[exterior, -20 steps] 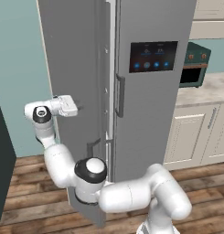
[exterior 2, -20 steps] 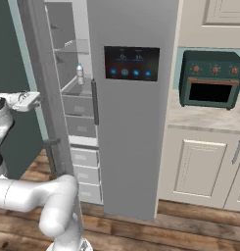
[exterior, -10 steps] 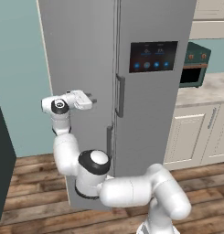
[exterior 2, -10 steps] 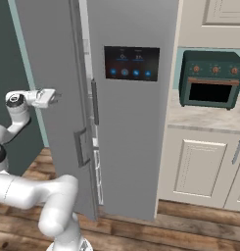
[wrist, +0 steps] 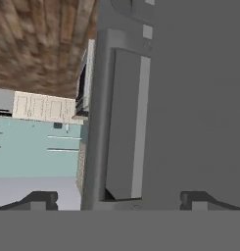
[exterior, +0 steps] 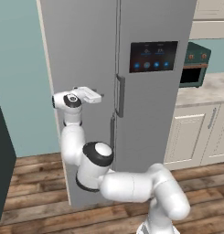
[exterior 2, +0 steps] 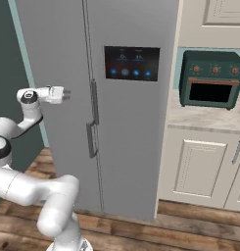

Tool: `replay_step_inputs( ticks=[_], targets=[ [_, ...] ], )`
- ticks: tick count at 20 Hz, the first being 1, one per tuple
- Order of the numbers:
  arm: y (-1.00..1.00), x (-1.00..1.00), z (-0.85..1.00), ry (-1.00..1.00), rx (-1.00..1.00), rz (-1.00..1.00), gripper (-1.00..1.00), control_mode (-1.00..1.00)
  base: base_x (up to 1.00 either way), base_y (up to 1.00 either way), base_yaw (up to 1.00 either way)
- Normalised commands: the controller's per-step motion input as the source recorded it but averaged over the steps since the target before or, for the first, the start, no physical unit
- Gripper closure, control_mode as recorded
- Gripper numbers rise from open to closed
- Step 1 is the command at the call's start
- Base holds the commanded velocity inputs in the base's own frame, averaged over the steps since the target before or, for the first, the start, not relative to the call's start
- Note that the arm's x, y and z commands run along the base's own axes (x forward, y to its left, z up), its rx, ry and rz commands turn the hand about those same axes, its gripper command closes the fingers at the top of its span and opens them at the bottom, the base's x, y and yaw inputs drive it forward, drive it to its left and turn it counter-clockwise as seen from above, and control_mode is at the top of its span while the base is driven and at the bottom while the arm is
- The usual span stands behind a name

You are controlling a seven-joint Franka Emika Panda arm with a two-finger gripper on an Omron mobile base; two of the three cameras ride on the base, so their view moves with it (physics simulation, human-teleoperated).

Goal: Pick up the frozen steak from the freezer, place it on any shelf in the fridge, and close the fridge and freezer doors when done.

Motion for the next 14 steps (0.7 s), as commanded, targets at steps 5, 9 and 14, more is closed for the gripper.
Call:
replay_step_inputs(
  ticks=[5,9,14],
  targets=[
    [-0.31,0.64,0.0,0.07,0.0,0.12,-1.0,-1.0,0.0,0.0,0.0],
    [-0.28,0.63,0.0,0.06,0.0,0.11,-1.0,-1.0,0.0,0.0,0.0],
    [-0.11,0.24,0.0,0.02,0.0,0.06,-1.0,-1.0,0.0,0.0,0.0]
  ],
)
